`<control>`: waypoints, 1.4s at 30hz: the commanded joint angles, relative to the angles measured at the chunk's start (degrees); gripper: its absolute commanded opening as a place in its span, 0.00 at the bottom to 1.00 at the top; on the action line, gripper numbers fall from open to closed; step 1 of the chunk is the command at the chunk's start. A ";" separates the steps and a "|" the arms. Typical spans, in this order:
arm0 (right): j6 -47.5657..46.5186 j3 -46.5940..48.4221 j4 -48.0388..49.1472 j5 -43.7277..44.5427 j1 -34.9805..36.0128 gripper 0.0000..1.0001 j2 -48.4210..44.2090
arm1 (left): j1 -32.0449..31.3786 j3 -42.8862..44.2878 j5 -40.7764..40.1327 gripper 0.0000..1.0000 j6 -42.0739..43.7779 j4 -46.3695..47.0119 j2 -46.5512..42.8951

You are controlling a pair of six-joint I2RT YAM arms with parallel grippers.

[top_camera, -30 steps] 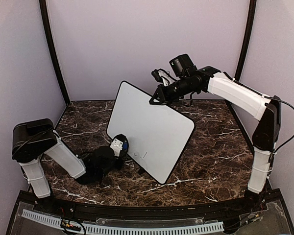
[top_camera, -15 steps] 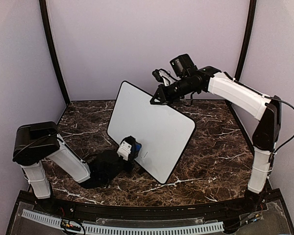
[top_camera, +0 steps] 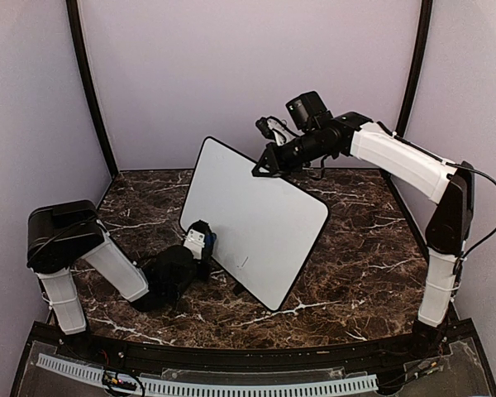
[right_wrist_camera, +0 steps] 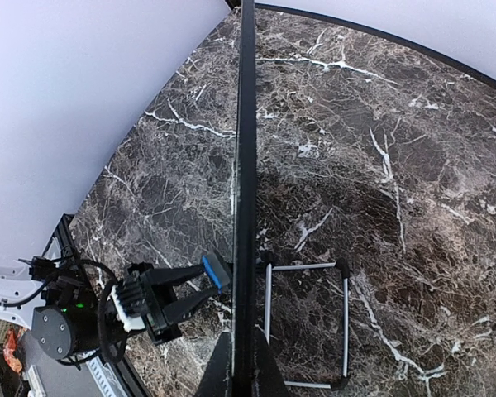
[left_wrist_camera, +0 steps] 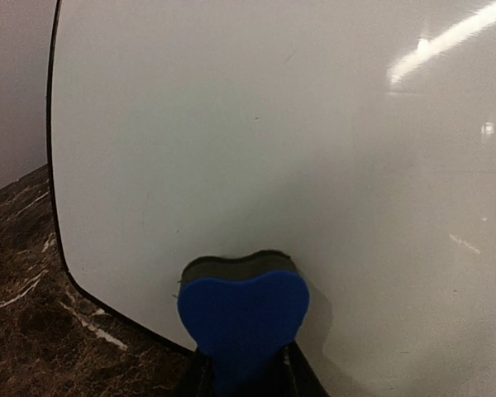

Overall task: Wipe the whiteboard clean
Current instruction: Erase the center of the whiteboard.

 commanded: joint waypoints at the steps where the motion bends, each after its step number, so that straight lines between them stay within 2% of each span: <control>1: -1.11 -1.29 -4.13 -4.05 3.13 0.00 1.39 | 2.43 -1.10 -0.89 0.00 -0.34 -1.65 -0.68; 7: -1.15 -1.01 -4.70 -3.79 3.12 0.00 1.14 | 1.47 0.80 6.91 0.00 -0.05 -1.32 -0.63; 14: -1.24 -0.37 -4.97 -3.62 3.13 0.00 1.57 | -4.76 3.92 13.25 0.00 2.23 -1.89 -0.17; 24: -1.19 -0.41 -4.94 -3.70 3.10 0.00 1.75 | -12.56 8.27 16.97 0.00 7.75 -5.67 2.19; 28: -1.17 -0.61 -4.67 -3.73 3.13 0.00 1.66 | -13.83 8.46 16.45 0.00 8.68 -5.80 2.50; 32: -1.15 -1.11 -4.44 -3.78 3.08 0.00 1.54 | -12.16 7.97 8.56 0.00 6.36 -5.96 2.57; 37: -1.24 -1.46 -4.51 -3.60 3.12 0.00 1.31 | -3.73 4.17 2.80 0.00 -1.62 -8.79 -1.02; 42: -1.15 -1.55 -3.98 -3.94 3.13 0.00 1.54 | 1.27 4.71 -1.04 0.00 -1.03 -14.58 -1.39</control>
